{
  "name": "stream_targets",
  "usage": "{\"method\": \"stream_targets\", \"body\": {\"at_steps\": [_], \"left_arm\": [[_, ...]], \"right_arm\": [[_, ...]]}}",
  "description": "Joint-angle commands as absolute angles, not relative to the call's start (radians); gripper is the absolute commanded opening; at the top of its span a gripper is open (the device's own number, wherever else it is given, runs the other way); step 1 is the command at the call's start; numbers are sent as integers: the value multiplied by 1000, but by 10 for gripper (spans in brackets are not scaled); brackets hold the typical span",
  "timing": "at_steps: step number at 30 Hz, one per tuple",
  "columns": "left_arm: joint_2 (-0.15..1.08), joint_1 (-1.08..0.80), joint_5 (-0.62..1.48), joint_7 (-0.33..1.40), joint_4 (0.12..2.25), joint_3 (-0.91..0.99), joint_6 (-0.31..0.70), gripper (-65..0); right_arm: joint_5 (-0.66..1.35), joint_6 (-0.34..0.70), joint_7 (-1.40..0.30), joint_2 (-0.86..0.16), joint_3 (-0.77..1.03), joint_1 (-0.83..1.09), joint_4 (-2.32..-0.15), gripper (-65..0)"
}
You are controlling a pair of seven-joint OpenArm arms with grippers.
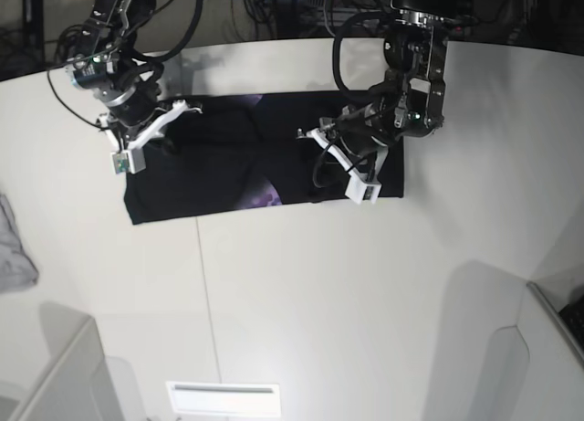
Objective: Fold the T-shirt properly
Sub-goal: 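Drag the strip end held by the left gripper toward the right gripper, then release the strip and reposition both grippers at its two ends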
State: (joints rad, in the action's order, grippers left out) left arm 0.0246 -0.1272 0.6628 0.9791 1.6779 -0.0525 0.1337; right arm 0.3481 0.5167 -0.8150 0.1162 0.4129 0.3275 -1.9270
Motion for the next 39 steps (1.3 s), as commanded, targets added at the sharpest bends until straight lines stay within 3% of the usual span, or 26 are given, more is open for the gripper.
{"method": "stream_targets", "body": {"at_steps": [1, 7, 11, 19, 27, 29, 31, 34, 35, 39], "left_arm": [[22, -114, 684, 966, 1693, -53, 139, -601], [22, -114, 685, 966, 1701, -53, 139, -331], [18, -114, 685, 966, 1701, -116, 139, -221], [15, -42, 685, 964, 1695, -306, 139, -197], [30, -30, 684, 964, 1774, -317, 139, -202], [77, -70, 684, 964, 1837, -283, 139, -221], [97, -116, 684, 963, 1903, -211, 139, -308], [130, -202, 684, 964, 1957, -41, 139, -591], [134, -222, 684, 963, 1957, 7, 139, -650], [179, -308, 684, 958, 1956, 217, 143, -650]], "right_arm": [[363, 519, -796, 114, 415, 320, -1946, -650], [363, 519, -794, 114, 415, 318, -1946, -650], [363, 519, -794, 114, 415, 318, -1946, -650], [363, 519, -796, 114, 415, 318, -1946, -650], [363, 519, -796, 111, 430, 309, -1951, -650], [363, 519, -819, 111, 475, 280, -1957, -650], [363, 519, -889, 110, 515, 231, -1957, -650], [363, 524, -1055, 102, 613, 125, -1954, -650], [363, 526, -1101, 102, 647, 93, -1954, -639], [363, 530, -1256, 58, 725, -10, -1933, -335]]}}
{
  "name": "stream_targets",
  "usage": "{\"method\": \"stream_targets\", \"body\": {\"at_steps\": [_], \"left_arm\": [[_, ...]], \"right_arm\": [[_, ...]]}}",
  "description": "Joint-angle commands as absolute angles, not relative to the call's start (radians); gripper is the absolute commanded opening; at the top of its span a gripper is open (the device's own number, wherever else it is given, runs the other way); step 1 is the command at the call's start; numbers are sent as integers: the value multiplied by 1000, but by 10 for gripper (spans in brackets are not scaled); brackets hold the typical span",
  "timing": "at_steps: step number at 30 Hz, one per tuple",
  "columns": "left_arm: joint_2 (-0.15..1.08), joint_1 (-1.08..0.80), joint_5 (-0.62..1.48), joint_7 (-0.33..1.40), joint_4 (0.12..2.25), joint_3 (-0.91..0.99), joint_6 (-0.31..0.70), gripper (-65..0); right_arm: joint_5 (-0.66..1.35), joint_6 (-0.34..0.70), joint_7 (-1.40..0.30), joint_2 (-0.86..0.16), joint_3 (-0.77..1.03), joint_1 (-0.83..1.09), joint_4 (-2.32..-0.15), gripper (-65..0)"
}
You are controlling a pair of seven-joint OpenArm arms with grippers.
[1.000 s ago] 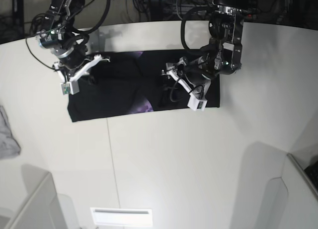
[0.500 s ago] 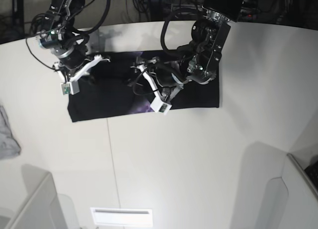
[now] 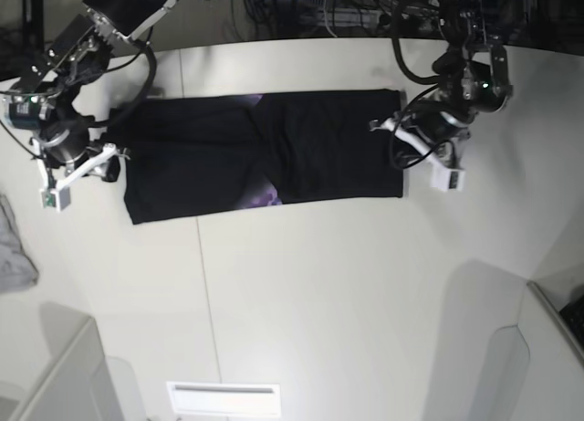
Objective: Fold the T-shirt properly
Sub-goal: 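Release the strip and reposition both grippers at its two ends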
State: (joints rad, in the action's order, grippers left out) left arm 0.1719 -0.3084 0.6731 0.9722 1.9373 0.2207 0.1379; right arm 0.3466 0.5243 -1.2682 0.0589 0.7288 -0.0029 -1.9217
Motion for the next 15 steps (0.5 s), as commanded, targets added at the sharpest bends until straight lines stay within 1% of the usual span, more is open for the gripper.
{"method": "stream_targets", "body": {"at_steps": [1, 3, 4, 7, 9, 11, 15], "left_arm": [[196, -326, 684, 958, 1956, 260, 145, -650], [222, -354, 684, 957, 1956, 335, 148, -650], [228, -366, 682, 957, 1954, 369, 168, -650], [228, -398, 676, 957, 1942, 498, 291, -650], [223, -409, 674, 957, 1920, 590, 372, -650], [223, -409, 661, 957, 1896, 659, 432, -650], [223, -401, 509, 940, 1854, 671, 535, -650]], "right_arm": [[363, 530, -1285, 44, 728, -28, -1917, -266], [364, 532, -1330, 21, 728, -56, -1874, -161], [366, 536, -1343, 15, 728, -67, -1853, -134], [415, 581, -1357, -5, 734, -88, -1774, -131], [455, 581, -1356, -16, 734, -94, -1716, -131], [484, 581, -1356, -31, 743, -110, -1646, -131], [507, 581, -1357, -47, 811, -142, -1526, -131]]}}
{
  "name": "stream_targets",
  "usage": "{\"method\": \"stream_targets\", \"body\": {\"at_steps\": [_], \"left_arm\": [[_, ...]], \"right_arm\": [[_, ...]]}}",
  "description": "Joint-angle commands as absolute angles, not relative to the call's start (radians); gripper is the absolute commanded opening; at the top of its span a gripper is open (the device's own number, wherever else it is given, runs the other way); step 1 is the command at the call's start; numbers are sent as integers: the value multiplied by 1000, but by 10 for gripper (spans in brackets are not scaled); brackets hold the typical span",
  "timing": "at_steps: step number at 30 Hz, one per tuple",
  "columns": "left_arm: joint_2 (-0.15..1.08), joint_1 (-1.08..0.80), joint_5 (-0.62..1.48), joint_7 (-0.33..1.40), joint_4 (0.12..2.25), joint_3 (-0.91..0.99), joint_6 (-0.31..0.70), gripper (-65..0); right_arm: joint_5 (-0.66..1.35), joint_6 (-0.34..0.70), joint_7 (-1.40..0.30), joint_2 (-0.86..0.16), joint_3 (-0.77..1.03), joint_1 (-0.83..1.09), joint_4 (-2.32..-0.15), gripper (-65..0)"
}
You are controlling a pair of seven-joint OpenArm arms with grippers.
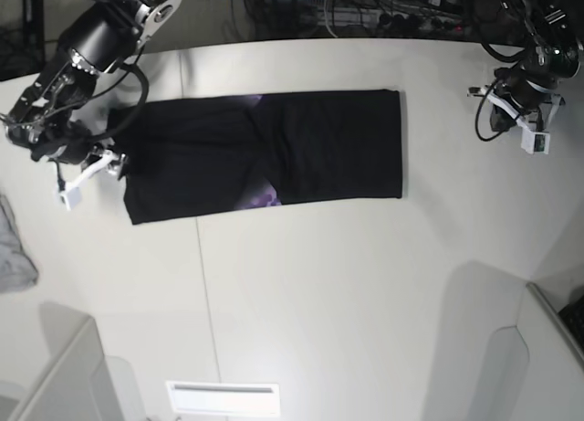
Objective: Fold the T-shirt properly
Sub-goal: 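Release the strip and reposition both grippers at its two ends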
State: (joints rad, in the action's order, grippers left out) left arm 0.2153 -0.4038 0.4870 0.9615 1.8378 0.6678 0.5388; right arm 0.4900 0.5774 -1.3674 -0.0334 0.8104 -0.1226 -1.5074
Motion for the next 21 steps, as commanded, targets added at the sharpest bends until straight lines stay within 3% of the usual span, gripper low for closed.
{"method": "stream_targets", "body": {"at_steps": [1, 4, 7, 14, 21], "left_arm": [[222, -401, 467, 903, 1844, 671, 576, -650], [186, -406, 386, 792, 1791, 671, 661, -650], [151, -400, 344, 746, 1736, 664, 676, -650], [140, -372, 337, 745, 1705, 535, 670, -650], [116, -315, 337, 745, 1698, 441, 570, -650]], "right_arm": [[509, 581, -1356, -53, 817, -148, -1508, -131], [512, 581, -1356, -67, 814, -151, -1457, -131], [512, 581, -1357, -65, 814, -151, -1428, -131], [512, 585, -1365, -30, 811, -120, -1428, -143], [513, 587, -1372, -8, 774, -113, -1422, -143]]}}
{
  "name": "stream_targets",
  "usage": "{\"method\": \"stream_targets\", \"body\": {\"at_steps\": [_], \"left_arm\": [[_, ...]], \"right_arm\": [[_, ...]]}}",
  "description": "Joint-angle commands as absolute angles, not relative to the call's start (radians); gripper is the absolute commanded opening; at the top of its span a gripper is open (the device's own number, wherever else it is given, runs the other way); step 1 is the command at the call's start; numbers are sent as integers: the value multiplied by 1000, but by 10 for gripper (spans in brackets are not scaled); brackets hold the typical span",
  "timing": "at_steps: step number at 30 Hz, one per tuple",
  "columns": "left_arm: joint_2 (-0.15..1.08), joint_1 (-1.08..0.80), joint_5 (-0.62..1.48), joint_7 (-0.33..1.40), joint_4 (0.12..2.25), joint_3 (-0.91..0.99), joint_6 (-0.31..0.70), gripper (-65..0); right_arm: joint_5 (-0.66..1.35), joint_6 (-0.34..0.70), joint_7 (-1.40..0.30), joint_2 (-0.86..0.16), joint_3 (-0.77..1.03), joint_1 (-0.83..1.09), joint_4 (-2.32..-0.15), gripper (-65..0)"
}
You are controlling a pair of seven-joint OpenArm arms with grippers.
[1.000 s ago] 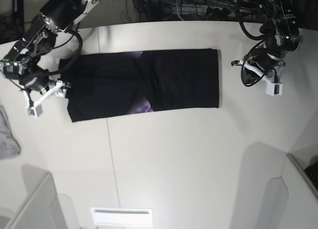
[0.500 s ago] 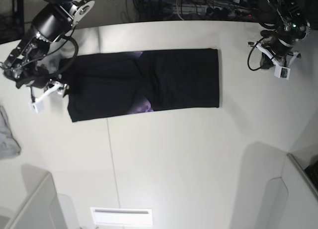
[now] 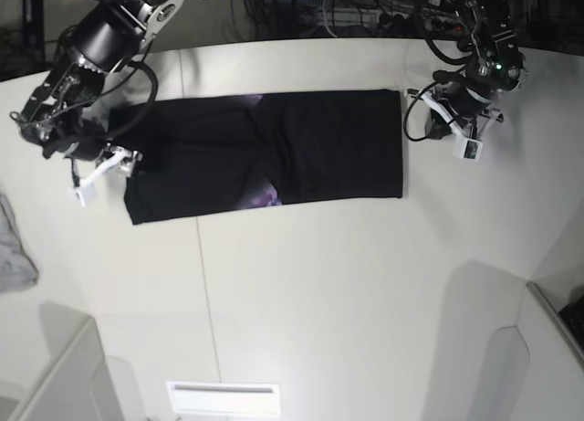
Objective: Fold the T-shirt properly
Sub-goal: 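Release the strip and reposition both grippers at its two ends, then grasp the strip end with the right gripper and fold it toward the left gripper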
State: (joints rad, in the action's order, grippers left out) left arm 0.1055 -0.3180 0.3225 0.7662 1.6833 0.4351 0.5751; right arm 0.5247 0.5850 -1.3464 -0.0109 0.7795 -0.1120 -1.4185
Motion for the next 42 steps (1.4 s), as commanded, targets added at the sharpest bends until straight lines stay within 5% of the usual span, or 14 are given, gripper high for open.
{"method": "stream_targets", "body": {"at_steps": [1, 14, 21, 27, 31, 37, 42], "left_arm": [[116, -309, 337, 745, 1698, 429, 568, -650], [96, -251, 337, 745, 1600, 363, 568, -650], [99, -223, 337, 745, 1601, 357, 507, -650], [101, -222, 337, 745, 1604, 358, 506, -650], [102, -222, 337, 745, 1601, 358, 506, -650], [104, -223, 337, 745, 1600, 358, 506, -650], [96, -222, 337, 745, 1600, 357, 504, -650]], "right_arm": [[515, 587, -1372, -8, 760, -104, -1423, -143], [633, 582, -1363, -10, 733, -65, -1420, -152], [633, 582, -1311, -13, 731, -67, -1399, -372], [633, 582, -1231, -18, 730, -68, -1348, -495], [633, 582, -1221, -30, 700, -68, -1349, -650], [631, 573, -1219, -30, 647, -61, -1449, -650], [631, 427, -1219, -30, 572, -39, -1593, -650]]}}
